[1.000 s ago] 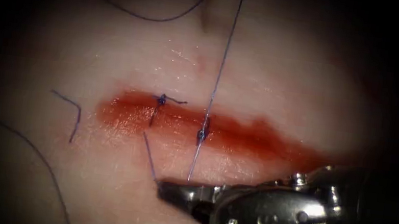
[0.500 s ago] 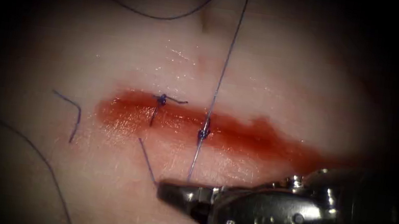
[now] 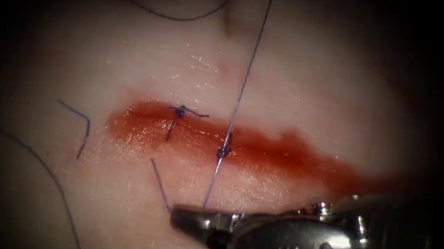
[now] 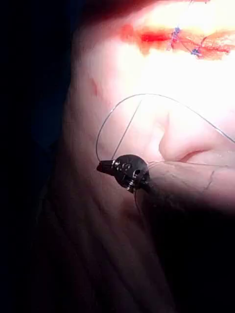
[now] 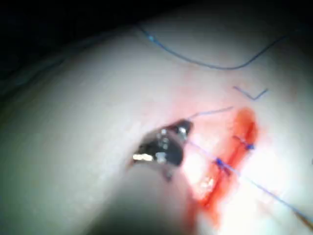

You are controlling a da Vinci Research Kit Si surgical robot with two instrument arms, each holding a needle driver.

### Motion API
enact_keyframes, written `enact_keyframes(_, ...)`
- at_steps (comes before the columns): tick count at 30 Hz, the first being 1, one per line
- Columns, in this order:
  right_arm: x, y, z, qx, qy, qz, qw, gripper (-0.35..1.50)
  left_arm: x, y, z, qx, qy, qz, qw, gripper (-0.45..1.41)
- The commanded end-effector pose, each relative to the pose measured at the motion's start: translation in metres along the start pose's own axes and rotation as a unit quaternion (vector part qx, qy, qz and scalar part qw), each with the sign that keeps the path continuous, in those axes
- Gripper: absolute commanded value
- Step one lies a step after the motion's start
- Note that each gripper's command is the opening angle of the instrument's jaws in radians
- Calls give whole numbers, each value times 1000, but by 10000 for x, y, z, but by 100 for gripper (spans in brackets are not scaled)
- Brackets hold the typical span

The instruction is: Wound Closure

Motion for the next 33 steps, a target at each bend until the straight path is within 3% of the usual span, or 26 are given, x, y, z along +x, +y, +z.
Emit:
enact_keyframes(1,4,-5,2,-1,1,18,1000,-35,1,6,6,-5,6,0,1000,-45)
enact_keyframes(2,7,-4,0,-3,0,31,1000,-8,3,8,4,-5,8,-1,1000,-45)
enact_keyframes(3,11,-3,-5,-7,4,39,999,34,5,11,2,-7,11,-3,1000,-45)
enact_keyframes(4,14,-3,-9,-9,8,45,999,57,10,15,-2,-9,16,-5,1000,-45)
enact_keyframes(7,22,0,-29,-10,10,85,996,88,24,24,-15,-11,28,-13,999,-45)
enact_keyframes(13,29,17,-77,-36,0,145,989,103,63,39,-58,-17,49,-16,999,-45)
enact_keyframes(17,21,46,-103,-73,35,223,972,103,115,53,-107,-23,69,-8,997,-45)
enact_keyframes(22,5,73,-91,-104,40,270,956,99,161,66,-135,-28,82,0,996,-45)
enact_keyframes(24,-7,87,-80,-112,38,301,946,108,183,74,-144,-33,86,5,996,-45)
enact_keyframes(30,-22,105,-50,-130,53,349,927,114,210,86,-154,-39,94,13,995,-45)
enact_keyframes(33,-27,119,-35,-134,65,365,919,114,210,90,-153,-39,95,14,995,-45)
